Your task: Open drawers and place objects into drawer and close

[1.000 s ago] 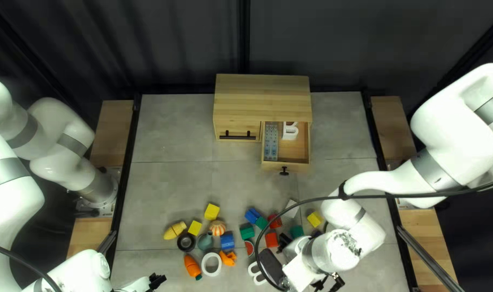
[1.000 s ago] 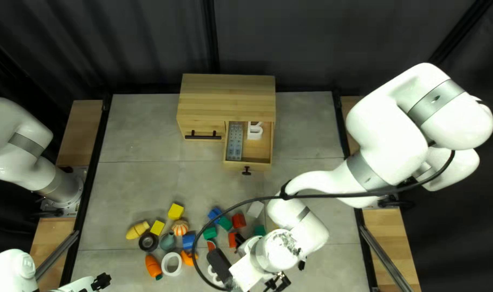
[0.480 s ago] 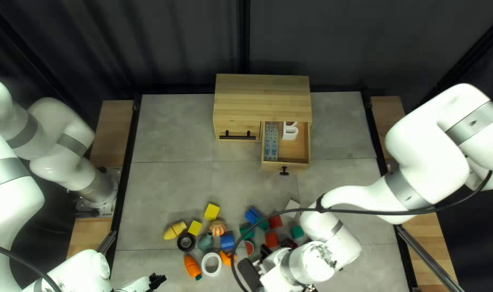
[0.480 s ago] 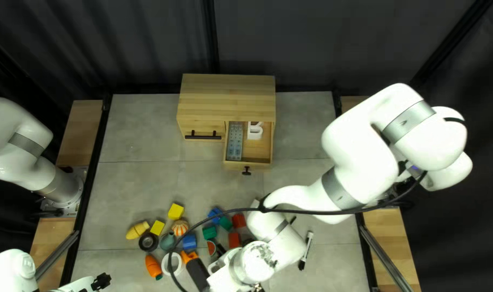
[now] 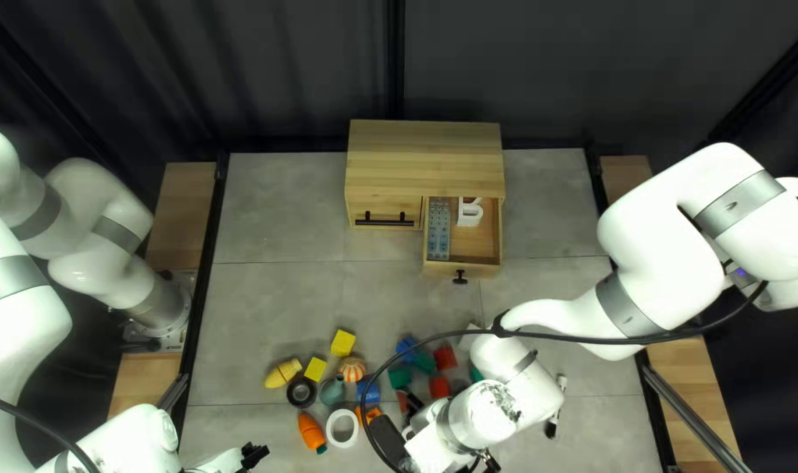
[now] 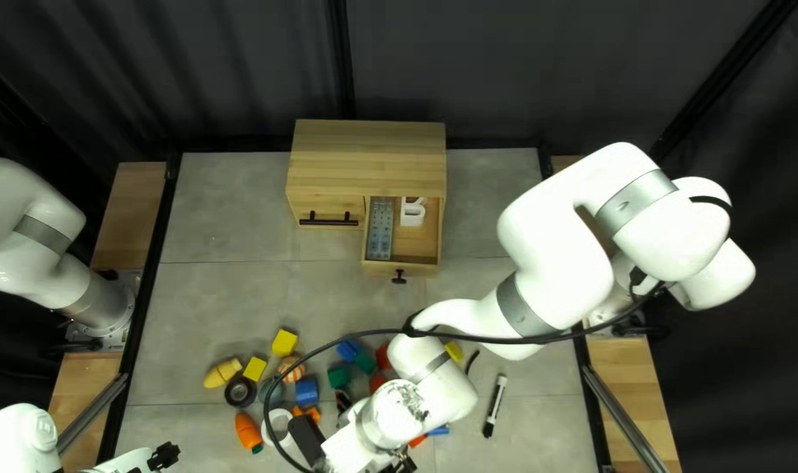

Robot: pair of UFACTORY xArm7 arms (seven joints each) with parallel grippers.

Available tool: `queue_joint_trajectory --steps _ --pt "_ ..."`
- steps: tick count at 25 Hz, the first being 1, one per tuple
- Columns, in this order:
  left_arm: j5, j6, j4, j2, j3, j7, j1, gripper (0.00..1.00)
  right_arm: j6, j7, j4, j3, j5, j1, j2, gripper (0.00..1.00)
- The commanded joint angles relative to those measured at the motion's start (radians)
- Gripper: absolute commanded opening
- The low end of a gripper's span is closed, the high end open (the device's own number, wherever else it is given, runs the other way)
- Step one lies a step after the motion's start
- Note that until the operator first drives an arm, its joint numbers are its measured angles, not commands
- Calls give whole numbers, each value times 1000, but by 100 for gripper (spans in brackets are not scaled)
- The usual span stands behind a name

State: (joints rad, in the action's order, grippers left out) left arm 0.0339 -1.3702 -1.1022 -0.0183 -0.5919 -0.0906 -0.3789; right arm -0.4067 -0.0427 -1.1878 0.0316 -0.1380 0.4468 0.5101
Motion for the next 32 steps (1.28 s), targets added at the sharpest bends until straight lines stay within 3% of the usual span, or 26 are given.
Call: queue_joint_trajectory --steps 1,3,4,5,6,7,9,17,24,26,32 --pt "0 0 0 0 0 0 0 100 -9 -16 -9 3 1 -10 13 100" --pt "0 0 0 0 0 0 0 100 -28 -19 -24 3 -1 -7 17 95" --pt "0 0 0 0 0 0 0 100 -39 -20 -32 3 -2 -6 19 84" --pt "0 0 0 0 0 0 0 100 -52 -22 -42 4 -3 -4 23 52" --pt "0 0 0 0 0 0 0 100 -57 -24 -47 5 -3 -4 26 38" --pt "0 0 0 0 0 0 0 100 -59 -26 -49 6 -3 -5 28 7" --pt "0 0 0 0 0 0 0 100 -62 -28 -51 6 -5 -4 29 3" --pt "0 0 0 0 0 0 0 100 -92 -13 -42 -1 -26 22 -5 1" --pt "0 0 0 0 0 0 0 100 -223 -96 104 -3 -11 -11 -241 2" --pt "0 0 0 0 0 0 0 100 -280 -123 180 -25 -7 -29 -358 1" --pt "0 0 0 0 0 0 0 100 -453 -60 309 -66 -83 -79 -628 2"
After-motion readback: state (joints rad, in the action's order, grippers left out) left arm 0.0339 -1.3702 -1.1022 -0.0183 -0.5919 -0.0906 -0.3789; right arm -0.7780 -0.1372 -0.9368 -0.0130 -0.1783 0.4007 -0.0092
